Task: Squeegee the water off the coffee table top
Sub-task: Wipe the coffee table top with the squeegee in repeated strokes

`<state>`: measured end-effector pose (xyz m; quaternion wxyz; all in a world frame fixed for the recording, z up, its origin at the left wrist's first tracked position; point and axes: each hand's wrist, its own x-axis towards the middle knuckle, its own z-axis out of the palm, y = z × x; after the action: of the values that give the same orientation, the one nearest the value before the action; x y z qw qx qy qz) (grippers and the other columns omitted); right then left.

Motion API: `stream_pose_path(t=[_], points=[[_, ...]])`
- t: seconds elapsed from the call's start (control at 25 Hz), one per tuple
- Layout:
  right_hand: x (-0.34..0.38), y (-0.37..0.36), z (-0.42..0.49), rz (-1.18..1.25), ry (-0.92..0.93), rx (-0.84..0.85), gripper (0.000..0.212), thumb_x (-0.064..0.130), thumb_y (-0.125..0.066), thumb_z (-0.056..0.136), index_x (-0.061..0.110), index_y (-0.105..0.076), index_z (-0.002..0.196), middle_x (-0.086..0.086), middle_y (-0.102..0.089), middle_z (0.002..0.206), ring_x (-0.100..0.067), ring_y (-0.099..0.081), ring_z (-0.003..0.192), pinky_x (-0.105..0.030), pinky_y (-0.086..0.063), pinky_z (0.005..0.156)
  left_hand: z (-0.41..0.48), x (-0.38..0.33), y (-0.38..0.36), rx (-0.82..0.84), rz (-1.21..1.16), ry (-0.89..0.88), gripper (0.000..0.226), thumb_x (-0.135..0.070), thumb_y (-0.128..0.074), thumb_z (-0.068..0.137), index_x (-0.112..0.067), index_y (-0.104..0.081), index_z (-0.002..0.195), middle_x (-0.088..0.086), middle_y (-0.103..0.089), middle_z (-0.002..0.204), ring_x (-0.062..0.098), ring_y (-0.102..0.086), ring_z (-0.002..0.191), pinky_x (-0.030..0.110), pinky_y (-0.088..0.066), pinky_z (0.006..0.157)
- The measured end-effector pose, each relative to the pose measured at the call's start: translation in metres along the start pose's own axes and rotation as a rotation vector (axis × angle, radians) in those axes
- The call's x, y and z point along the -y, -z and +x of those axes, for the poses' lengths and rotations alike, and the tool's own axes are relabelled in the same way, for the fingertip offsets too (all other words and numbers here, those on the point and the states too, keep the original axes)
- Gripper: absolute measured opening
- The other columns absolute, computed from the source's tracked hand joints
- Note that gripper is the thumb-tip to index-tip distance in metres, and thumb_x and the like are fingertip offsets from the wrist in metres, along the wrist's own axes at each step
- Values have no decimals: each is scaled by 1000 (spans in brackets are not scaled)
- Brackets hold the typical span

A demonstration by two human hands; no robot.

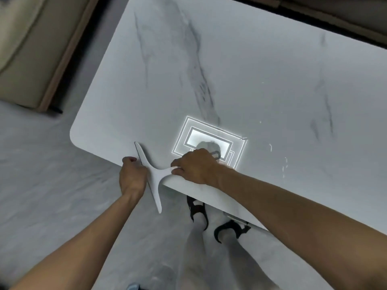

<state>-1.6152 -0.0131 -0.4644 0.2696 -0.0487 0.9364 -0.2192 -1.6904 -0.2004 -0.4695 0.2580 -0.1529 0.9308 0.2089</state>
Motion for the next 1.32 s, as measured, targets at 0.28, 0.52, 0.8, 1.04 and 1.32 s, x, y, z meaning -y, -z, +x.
stream_pose_path(t=[0.28,0.52,0.8,1.04,1.32], points=[[-54,3,-16,45,-140,-47,37,51,-33,98,40,-58,122,-1,-69,108,-25,-64,99,-34,-41,73,12,-23,-18,188,156,-236,48,-6,-45,84,-16,-43,131,11,-62,121,34,-59,107,35,-45,83],[-191,14,-160,76,-531,-160,36,59,-32,94,52,-55,121,10,-71,107,-21,-65,98,-32,-44,71,-32,-101,-88,233,431,-668,32,-2,-47,78,-7,-48,110,13,-49,111,35,-52,102,41,-48,85],[-278,26,-303,24,-804,-142,39,63,-25,92,51,-58,111,12,-71,97,-20,-64,90,-31,-39,66,-92,-165,-157,329,677,-726,56,-11,-38,87,-2,-27,141,21,-32,144,44,-41,119,47,-39,98],[-304,81,-288,165,-819,-259,38,59,-27,95,46,-55,117,6,-71,98,-27,-64,91,-33,-41,68,-89,-196,-171,107,608,-667,65,-27,-62,83,-4,-32,137,26,-35,141,50,-40,121,53,-36,104],[-369,194,-91,671,-796,-549,47,35,-32,96,34,-33,143,-13,-58,123,-30,-52,96,-39,-47,81,-39,-235,-190,201,762,-657,151,-61,-87,45,-14,9,152,35,12,154,67,3,136,69,-8,112]])
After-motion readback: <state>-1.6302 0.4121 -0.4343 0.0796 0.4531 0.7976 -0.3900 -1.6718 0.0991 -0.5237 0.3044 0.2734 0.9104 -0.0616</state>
